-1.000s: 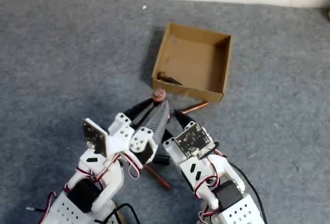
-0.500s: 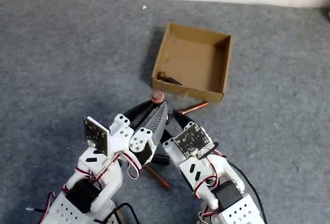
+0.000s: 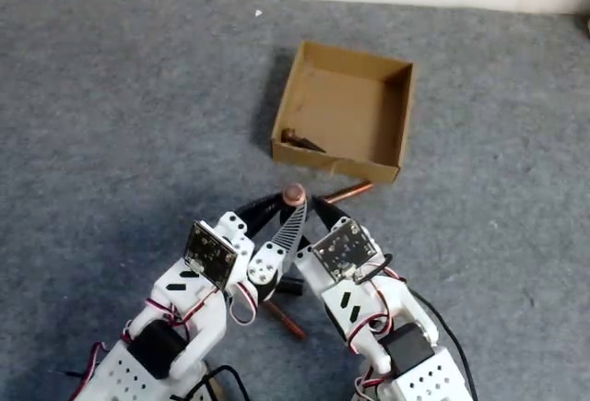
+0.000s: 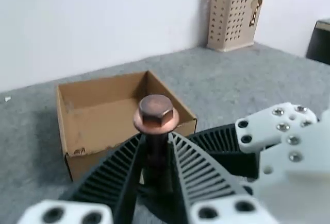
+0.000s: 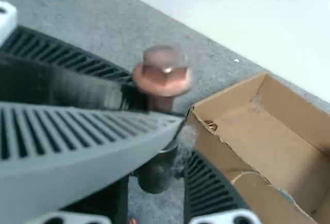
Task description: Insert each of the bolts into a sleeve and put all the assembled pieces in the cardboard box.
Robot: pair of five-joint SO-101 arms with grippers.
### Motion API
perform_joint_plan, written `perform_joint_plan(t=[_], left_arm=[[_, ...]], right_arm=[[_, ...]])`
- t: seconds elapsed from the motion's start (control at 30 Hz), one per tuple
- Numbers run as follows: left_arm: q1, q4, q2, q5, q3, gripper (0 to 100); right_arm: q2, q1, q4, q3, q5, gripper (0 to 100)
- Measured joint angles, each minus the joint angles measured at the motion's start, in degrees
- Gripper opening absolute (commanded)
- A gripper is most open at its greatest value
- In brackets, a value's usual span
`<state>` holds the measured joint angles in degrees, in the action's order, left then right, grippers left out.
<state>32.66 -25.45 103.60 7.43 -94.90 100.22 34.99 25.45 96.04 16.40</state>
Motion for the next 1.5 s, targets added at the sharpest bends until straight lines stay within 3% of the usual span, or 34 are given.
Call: perform_joint_plan(t=[0.1, 0.33, 0.6, 1.07, 1.5], left_arm=[[-0.53, -5.63, 0.35, -0.09, 2.02, 22], [-0.7, -15.74, -0.26, -0.18, 8.09, 15], [-7.12, -15.91, -0.26, -0.18, 12.04, 0], [-22.86, -15.21, -0.26, -0.18, -0.79, 1], [-29.36, -14.59, -0.35, -0.18, -1.05, 1]], right_arm=[[0.0, -0.53, 0.0, 0.0, 0.0, 0.5], [0.09, -1.23, 0.0, 0.0, 0.0, 0.5], [0.09, -1.41, 0.0, 0.0, 0.0, 0.5], [0.09, -1.58, 0.0, 0.0, 0.0, 0.5], [-0.62, -11.34, 0.0, -4.66, -3.87, 0.5]])
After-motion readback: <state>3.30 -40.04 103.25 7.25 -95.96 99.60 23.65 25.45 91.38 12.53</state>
